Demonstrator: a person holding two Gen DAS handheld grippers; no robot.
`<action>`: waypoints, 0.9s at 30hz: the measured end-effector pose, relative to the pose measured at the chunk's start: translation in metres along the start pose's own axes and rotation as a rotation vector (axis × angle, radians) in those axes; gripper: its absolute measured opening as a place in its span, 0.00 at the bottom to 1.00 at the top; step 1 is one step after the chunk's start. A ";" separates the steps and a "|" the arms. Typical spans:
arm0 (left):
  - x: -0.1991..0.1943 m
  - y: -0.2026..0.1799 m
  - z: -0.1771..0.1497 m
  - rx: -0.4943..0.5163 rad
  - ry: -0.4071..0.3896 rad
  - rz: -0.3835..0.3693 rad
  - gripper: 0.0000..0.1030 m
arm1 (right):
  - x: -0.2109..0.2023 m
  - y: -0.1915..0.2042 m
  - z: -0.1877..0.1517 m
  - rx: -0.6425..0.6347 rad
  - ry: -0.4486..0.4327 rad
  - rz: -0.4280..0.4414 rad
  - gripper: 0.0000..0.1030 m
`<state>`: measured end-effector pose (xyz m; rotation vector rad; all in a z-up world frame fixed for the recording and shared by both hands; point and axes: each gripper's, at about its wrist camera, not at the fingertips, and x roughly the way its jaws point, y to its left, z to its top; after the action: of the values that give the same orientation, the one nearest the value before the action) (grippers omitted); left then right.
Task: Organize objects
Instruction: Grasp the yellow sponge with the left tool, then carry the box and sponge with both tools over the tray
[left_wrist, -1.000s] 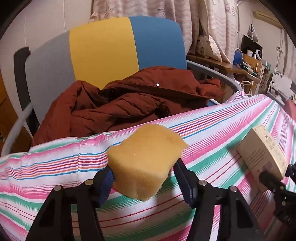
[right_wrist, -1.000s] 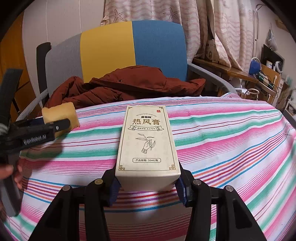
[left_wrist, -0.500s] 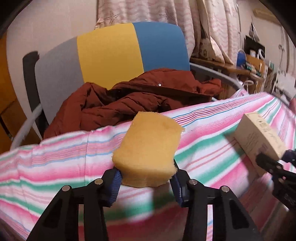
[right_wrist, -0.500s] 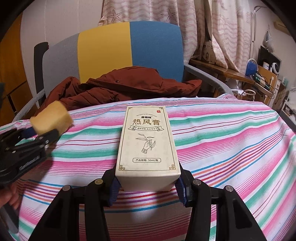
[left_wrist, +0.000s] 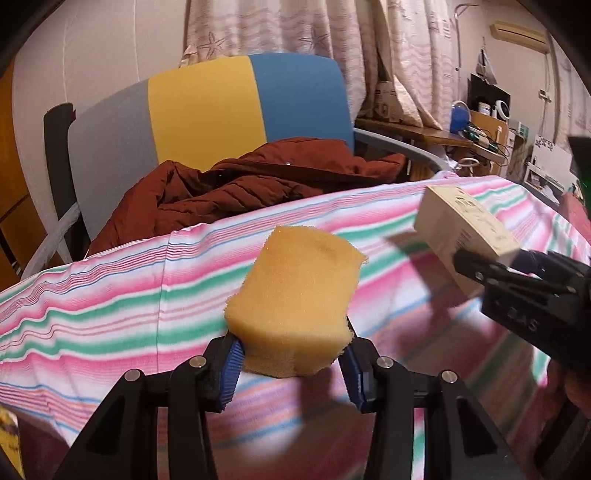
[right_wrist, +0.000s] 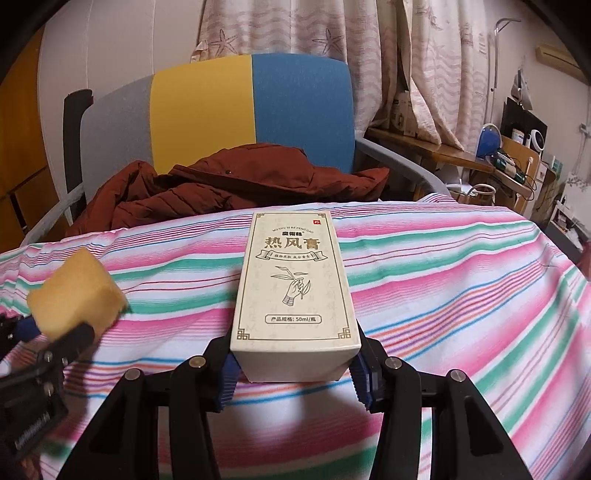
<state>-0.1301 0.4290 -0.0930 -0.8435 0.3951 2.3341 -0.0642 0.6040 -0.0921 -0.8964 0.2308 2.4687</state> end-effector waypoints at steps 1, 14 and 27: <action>-0.006 -0.003 -0.004 0.006 -0.004 -0.003 0.45 | -0.003 0.001 -0.002 0.003 0.000 0.000 0.50; -0.066 -0.013 -0.046 -0.012 -0.041 -0.061 0.45 | -0.046 0.018 -0.030 -0.019 -0.031 -0.009 0.50; -0.107 0.003 -0.082 -0.085 -0.057 -0.067 0.45 | -0.082 0.036 -0.056 -0.055 -0.040 -0.010 0.50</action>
<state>-0.0286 0.3413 -0.0840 -0.8161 0.2412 2.3208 0.0026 0.5228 -0.0836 -0.8676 0.1453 2.4916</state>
